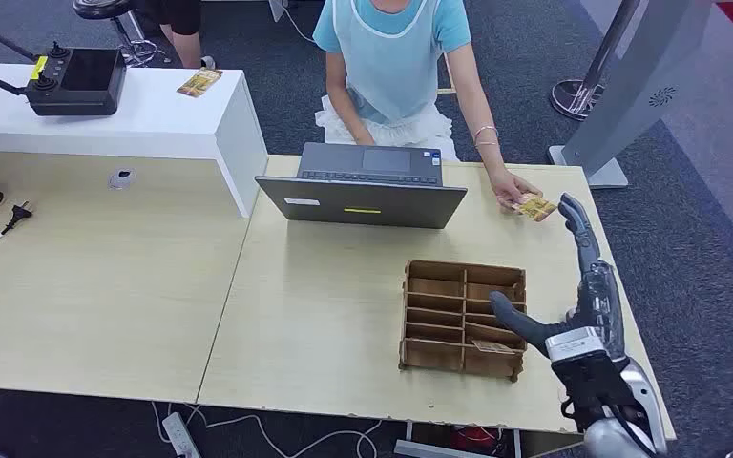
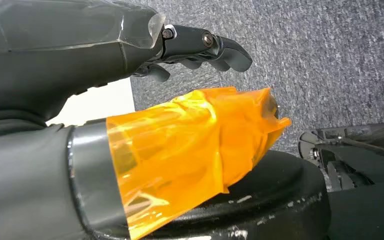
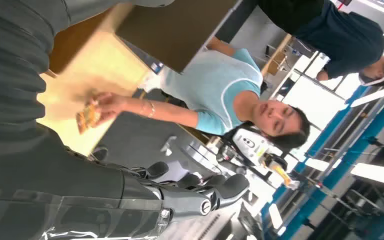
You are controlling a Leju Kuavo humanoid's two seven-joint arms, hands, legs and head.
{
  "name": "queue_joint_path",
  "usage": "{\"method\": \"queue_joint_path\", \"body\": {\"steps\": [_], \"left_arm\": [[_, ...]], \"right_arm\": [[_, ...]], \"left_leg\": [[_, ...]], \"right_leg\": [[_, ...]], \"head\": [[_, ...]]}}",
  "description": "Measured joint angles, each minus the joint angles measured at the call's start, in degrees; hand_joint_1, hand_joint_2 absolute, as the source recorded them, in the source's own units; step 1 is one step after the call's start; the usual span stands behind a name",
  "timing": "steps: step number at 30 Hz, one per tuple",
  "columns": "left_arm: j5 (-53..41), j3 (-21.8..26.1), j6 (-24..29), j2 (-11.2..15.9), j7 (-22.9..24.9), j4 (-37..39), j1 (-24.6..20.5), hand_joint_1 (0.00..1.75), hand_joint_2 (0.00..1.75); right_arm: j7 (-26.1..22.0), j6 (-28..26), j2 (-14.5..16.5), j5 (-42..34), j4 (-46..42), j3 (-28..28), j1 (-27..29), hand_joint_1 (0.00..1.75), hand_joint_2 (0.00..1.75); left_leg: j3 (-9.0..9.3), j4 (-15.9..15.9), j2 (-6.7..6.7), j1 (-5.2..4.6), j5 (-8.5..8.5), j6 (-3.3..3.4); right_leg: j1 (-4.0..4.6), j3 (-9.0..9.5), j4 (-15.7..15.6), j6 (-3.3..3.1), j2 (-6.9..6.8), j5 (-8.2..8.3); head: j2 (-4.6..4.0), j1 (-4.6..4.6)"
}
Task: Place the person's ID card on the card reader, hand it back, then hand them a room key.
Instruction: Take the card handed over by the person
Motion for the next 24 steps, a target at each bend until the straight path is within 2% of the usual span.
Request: {"method": "queue_joint_path", "body": {"steps": [2, 10, 18, 24], "left_arm": [[-0.16, -0.01, -0.07, 0.00, 0.00, 0.00, -0.02, 0.00, 0.00], [-1.44, -0.27, -0.84, 0.00, 0.02, 0.02, -0.17, 0.00, 0.00], [-2.97, -1.57, -1.25, 0.01, 0.04, 0.01, -0.34, 0.00, 0.00], [-3.88, -2.56, -1.79, 0.09, 0.05, 0.02, -0.37, 0.00, 0.00]], "right_arm": [[0.84, -0.55, -0.25, 2.06, 0.19, 0.63, -1.59, 0.00, 1.75], [8.16, -3.83, -1.85, 17.83, 3.95, 4.93, -14.36, 0.00, 1.75], [12.81, -2.80, -2.45, 24.64, 12.20, 7.66, -28.50, 0.00, 1.75], [15.54, -1.62, -2.45, 29.39, 18.80, 9.11, -36.63, 0.00, 1.75]], "left_leg": [[0.00, 0.00, 0.01, 0.00, 0.00, 0.00], [-0.01, 0.00, 0.00, 0.00, 0.07, -0.04], [-0.02, 0.02, -0.02, -0.01, 0.14, -0.04], [-0.04, 0.02, -0.03, -0.01, 0.15, -0.03]], "right_leg": [[0.00, 0.00, 0.00, 0.00, 0.02, 0.00], [0.00, -0.02, 0.01, 0.01, 0.01, 0.03], [-0.02, -0.03, 0.02, 0.04, 0.01, 0.08], [-0.02, -0.03, 0.02, 0.07, 0.01, 0.11]], "head": [[0.00, 0.00], [0.00, 0.01], [0.00, 0.01], [0.00, 0.01]]}}
